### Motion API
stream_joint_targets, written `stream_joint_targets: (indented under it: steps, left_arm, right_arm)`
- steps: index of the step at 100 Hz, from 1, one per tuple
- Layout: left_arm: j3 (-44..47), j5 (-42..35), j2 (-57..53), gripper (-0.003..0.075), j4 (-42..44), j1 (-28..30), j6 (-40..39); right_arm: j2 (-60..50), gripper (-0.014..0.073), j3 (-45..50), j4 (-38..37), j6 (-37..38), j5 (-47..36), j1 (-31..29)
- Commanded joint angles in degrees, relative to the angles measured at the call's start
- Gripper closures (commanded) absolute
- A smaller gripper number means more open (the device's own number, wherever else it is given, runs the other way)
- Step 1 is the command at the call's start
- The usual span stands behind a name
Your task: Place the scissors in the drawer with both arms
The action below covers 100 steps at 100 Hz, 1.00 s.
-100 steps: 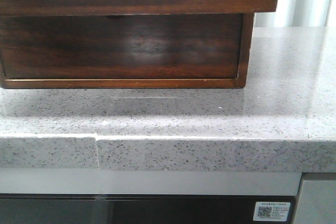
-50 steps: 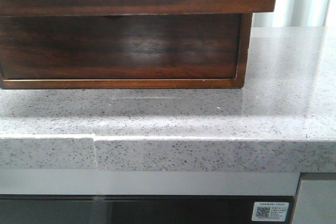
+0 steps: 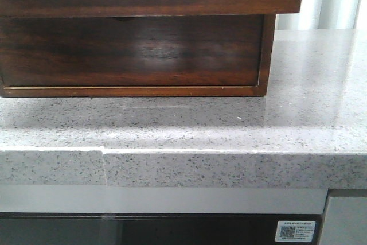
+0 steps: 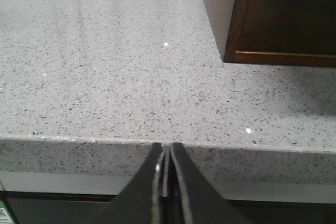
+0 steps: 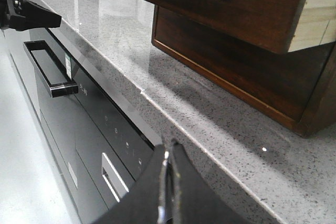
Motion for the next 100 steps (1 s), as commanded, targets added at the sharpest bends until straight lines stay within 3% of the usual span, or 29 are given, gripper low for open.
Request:
stream_joint_targets:
  steps: [1, 34, 42, 49, 61, 68, 86, 100]
  left_arm:
    - [1.38, -2.01, -1.66, 0.0739, -0.20, 0.17, -0.07]
    - [1.38, -2.01, -1.66, 0.0739, -0.20, 0.17, -0.07]
    - [1.38, -2.01, -1.66, 0.0739, -0.20, 0.17, -0.07]
    - [1.38, -2.01, -1.66, 0.0739, -0.20, 0.17, -0.07]
    - [1.38, -2.01, -1.66, 0.0739, -0.20, 0.17, -0.07]
    - [1.38, -2.01, -1.66, 0.0739, -0.20, 0.17, -0.07]
    - [1.38, -2.01, -1.66, 0.0739, -0.20, 0.17, -0.07]
    - [1.38, -2.01, -1.66, 0.0739, -0.20, 0.17, -0.07]
  right_arm:
    - [0.63, 0.0655, -1.60, 0.36, 0.07, -4.84, -0.01]
    - [0.63, 0.0655, -1.24, 0.36, 0.07, -4.96, -0.01]
    - [0.63, 0.0655, 0.04, -0.51, 0.07, -8.86, -0.59]
    - [0.63, 0.0655, 1.73, -2.65, 5.20, -14.96, -2.38]
    - [0.63, 0.0655, 4.58, -19.72, 25.51, -24.99, -8.10]
    - [0.63, 0.0655, 4.35, -25.54, 31.01, -26.86, -12.49]
    - [0.63, 0.0655, 4.48, -25.83, 32.58, -27.06, -26.22]
    - [0.52, 0.0655, 4.48, -25.16, 32.58, -22.12, -36.61]
